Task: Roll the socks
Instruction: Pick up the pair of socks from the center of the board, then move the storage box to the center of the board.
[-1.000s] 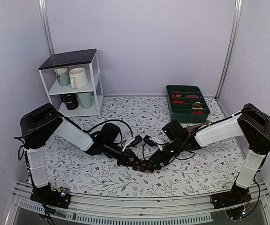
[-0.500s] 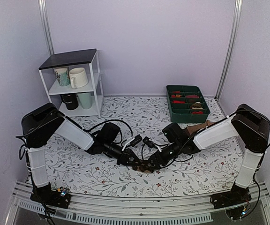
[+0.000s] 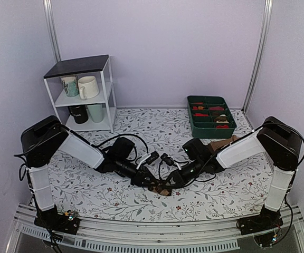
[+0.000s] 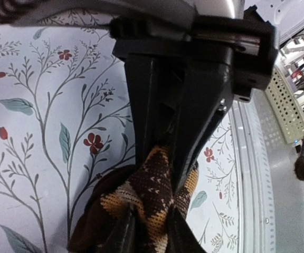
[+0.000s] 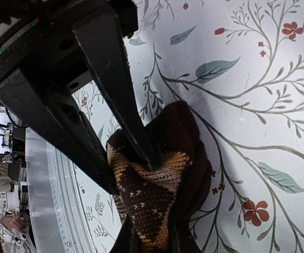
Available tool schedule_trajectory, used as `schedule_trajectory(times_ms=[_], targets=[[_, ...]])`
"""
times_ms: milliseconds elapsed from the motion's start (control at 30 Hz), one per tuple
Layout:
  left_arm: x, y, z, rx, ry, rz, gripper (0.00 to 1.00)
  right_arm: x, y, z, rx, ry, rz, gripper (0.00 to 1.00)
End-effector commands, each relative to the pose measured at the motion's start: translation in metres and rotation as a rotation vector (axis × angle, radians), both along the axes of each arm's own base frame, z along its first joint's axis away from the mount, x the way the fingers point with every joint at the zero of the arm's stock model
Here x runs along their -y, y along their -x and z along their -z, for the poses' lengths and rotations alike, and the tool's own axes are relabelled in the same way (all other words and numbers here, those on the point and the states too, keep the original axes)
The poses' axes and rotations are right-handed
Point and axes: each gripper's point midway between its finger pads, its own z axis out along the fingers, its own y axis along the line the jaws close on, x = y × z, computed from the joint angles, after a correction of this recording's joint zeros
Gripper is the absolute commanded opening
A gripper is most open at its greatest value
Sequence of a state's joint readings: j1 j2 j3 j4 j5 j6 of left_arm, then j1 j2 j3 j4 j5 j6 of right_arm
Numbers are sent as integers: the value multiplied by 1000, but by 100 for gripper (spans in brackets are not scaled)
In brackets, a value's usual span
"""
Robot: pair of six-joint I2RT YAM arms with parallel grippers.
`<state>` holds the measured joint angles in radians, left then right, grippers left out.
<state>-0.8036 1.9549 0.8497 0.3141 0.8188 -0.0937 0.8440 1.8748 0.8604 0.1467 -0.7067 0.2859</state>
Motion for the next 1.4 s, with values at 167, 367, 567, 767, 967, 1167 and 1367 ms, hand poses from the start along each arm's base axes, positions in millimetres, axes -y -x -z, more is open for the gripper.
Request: schedule_trajectory(times_ms=[167,367,567,767,967,1167,1367], targets=[[-38,1,-10,70,-157,-101,99,24,-10,27,-4,113,109,0],[-58,-14,-22,109,-172,-204,99,34,-36,-16,101,52,195,0],[-73,-42,-58,232,-136,-321,100,63,-79,-91,261,-33,370,0],[-87,-80,-111,394,-88,-473,100,122,-132,-150,406,-9,543,0],[-105,-120,-164,502,-14,-678,99,169,-180,-198,581,43,559,0],[-111,-146,-204,529,77,-753,99,191,-212,-220,761,103,427,0],[-125,-161,-236,498,274,-786,100,190,-230,-210,876,154,180,0]])
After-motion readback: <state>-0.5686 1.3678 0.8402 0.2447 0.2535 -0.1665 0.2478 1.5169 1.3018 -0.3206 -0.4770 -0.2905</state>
